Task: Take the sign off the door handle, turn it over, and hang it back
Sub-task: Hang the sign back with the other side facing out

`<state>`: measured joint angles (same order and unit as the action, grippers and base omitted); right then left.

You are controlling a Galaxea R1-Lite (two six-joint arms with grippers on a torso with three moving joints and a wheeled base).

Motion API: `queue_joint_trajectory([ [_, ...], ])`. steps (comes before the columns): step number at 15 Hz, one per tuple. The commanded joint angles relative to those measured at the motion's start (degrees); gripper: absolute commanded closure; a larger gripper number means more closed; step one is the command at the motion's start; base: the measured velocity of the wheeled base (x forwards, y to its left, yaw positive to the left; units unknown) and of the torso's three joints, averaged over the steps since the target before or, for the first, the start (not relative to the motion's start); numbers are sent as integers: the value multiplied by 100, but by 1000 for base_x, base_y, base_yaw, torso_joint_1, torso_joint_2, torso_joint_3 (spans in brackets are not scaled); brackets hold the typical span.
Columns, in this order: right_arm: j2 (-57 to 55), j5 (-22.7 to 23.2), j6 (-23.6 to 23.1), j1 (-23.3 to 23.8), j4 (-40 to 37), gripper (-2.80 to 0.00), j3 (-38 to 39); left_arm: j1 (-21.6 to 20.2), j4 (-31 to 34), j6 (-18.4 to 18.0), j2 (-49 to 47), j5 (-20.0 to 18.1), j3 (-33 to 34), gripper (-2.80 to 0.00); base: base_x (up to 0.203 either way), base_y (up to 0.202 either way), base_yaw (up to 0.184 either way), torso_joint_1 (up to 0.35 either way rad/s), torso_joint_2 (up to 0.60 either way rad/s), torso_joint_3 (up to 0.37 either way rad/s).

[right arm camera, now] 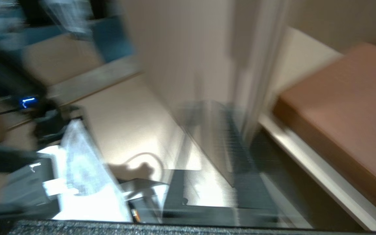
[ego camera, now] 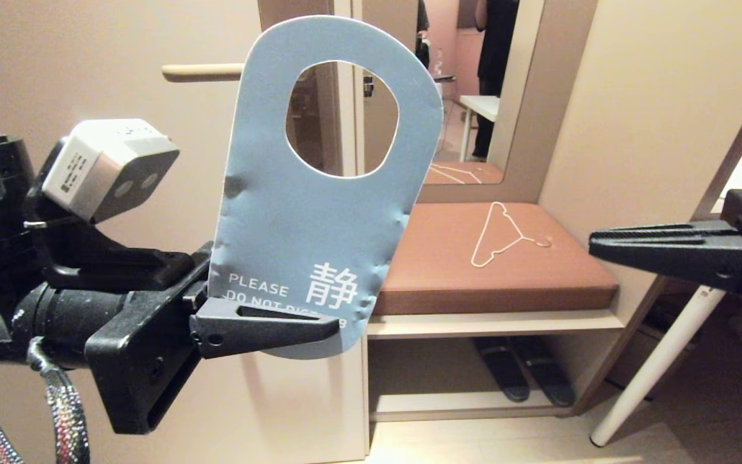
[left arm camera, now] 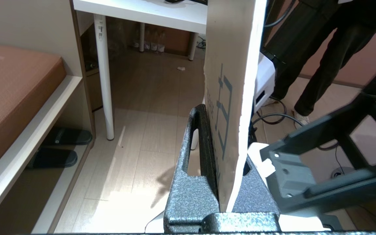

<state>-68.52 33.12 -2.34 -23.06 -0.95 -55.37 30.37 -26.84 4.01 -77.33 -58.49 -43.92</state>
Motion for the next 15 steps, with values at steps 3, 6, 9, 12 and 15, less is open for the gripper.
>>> queue_joint_trajectory([
  [3,498,-980,-2,458,308,0,635,-22,-8,3,351,48,138,0,0,0,0,0,0,0],
  [6,911,-1453,23,1195,1124,0,1567,-22,-22,-14,386,270,174,0,0,0,0,0,0,0],
  [9,1273,-1662,39,1874,1884,0,2386,-22,-40,-40,394,579,174,0,0,0,0,0,0,0],
  [12,1726,-1720,61,2213,2466,0,3090,-22,-40,-32,462,765,174,0,0,0,0,0,0,0],
  [15,2482,-1755,58,2241,2501,0,3961,-22,-40,-32,517,804,193,0,0,0,0,0,0,0],
])
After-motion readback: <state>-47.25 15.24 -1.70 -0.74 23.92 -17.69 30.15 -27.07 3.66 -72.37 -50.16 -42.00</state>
